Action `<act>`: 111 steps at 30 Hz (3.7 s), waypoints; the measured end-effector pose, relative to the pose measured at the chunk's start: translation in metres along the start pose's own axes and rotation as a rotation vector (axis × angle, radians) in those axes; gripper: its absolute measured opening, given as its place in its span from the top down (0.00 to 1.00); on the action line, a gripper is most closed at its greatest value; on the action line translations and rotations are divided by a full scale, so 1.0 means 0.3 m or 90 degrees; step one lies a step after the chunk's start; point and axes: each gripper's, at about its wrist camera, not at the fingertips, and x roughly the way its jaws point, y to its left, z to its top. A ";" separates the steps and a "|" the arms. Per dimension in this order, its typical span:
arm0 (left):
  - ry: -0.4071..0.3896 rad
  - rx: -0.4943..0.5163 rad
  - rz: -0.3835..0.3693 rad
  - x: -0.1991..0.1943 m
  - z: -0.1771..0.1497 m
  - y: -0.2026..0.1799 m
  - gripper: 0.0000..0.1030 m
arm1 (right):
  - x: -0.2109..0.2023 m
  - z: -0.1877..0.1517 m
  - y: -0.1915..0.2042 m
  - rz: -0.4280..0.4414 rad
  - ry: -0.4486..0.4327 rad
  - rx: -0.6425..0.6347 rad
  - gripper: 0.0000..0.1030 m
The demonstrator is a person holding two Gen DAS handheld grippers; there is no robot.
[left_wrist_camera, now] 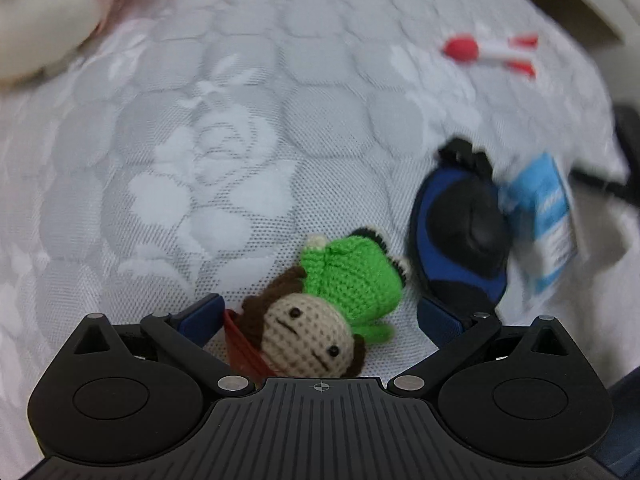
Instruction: Clean container
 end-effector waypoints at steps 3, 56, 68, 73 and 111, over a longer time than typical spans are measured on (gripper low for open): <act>0.004 -0.010 0.021 0.022 0.001 -0.016 0.00 | 0.015 -0.002 0.041 -0.006 0.005 -0.036 0.83; -0.248 0.009 0.123 -0.316 -0.394 -0.271 0.00 | -0.330 -0.311 0.391 -0.246 0.027 -0.067 0.00; -0.240 -0.020 0.119 -0.318 -0.392 -0.252 0.00 | -0.305 -0.319 0.388 -0.254 0.047 -0.076 0.00; -0.238 -0.013 0.122 -0.317 -0.392 -0.257 0.00 | -0.303 -0.316 0.382 -0.253 0.052 -0.078 0.00; -0.227 -0.009 0.111 -0.309 -0.399 -0.264 0.00 | -0.294 -0.329 0.392 -0.250 0.067 -0.084 0.00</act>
